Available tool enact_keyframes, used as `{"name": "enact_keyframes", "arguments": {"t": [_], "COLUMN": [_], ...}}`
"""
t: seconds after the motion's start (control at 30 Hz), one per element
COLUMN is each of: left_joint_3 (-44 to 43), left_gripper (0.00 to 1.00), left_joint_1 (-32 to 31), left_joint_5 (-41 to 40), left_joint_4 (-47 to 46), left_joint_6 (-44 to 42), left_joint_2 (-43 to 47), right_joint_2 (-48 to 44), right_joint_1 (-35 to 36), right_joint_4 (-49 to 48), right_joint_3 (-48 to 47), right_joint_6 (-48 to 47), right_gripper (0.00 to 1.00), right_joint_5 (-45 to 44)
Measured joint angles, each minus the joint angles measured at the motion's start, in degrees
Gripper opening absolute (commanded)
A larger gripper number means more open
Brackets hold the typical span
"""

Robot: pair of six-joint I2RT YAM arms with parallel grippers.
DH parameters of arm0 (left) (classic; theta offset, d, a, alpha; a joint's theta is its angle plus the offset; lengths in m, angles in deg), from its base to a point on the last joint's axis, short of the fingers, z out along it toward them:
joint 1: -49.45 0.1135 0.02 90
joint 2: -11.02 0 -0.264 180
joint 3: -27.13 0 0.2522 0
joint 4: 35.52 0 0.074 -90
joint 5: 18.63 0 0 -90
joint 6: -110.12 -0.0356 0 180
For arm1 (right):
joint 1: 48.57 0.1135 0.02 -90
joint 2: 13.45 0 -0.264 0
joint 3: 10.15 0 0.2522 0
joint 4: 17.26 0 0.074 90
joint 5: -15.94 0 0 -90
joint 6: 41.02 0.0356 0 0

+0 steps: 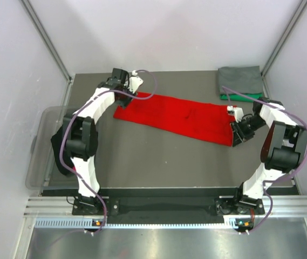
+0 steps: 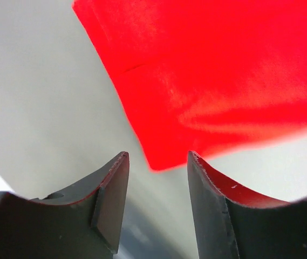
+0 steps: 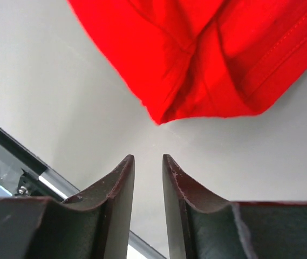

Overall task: Fold and stack the t-shirts
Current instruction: Fold the tshirt

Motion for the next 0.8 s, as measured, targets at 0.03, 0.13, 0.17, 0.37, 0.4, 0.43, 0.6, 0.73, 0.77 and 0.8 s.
{"name": "enact_keyframes", "arguments": {"t": [0.03, 0.13, 0.17, 0.37, 0.4, 0.43, 0.6, 0.73, 0.77, 0.8], "left_joint_3": [0.31, 0.57, 0.57, 0.92, 1.18, 1.36, 1.36, 0.02, -0.57, -1.2], "left_gripper": [0.52, 0.52, 0.52, 0.59, 0.59, 0.59, 0.6, 0.6, 0.59, 0.59], "left_joint_1": [0.0, 0.0, 0.0, 0.09, 0.11, 0.13, 0.11, 0.13, 0.17, 0.17], "left_joint_5": [1.14, 3.5, 3.87, 4.55, 4.52, 4.42, 3.5, 3.04, 3.02, 2.86], "left_joint_4": [0.7, 3.98, 5.6, 15.1, 15.91, 16.72, 17.73, 17.9, 17.94, 17.86], "left_joint_6": [-2.47, -9.11, -11.15, -20.41, -21.44, -22.45, -25.51, -26.86, -27.08, -27.28], "left_joint_2": [1.81, 4.81, 4.98, 0.63, -0.09, -0.63, -2.62, -4.55, -5.22, -6.1], "right_joint_2": [-0.81, -2.89, -3.39, -4.66, -4.81, -4.96, -6.16, -7.23, -7.41, -7.5], "right_joint_1": [0.0, 0.0, 0.0, -0.04, -0.04, -0.04, -0.07, -0.07, -0.07, -0.07], "right_joint_4": [0.33, 1.01, 1.25, 1.62, 1.77, 1.79, 1.92, 1.79, 1.81, 1.84], "right_joint_3": [0.0, 0.04, 0.07, 0.81, 1.22, 1.53, 3.28, 3.96, 4.28, 4.5], "right_joint_6": [-0.02, 0.0, 0.02, 0.15, 0.17, 0.17, 0.22, 0.61, 0.66, 0.7], "right_gripper": [0.29, 0.3, 0.3, 0.31, 0.31, 0.31, 0.31, 0.32, 0.31, 0.31], "right_joint_5": [0.22, 1.03, 1.33, 2.67, 2.82, 2.86, 3.13, 3.54, 3.72, 3.76]}}
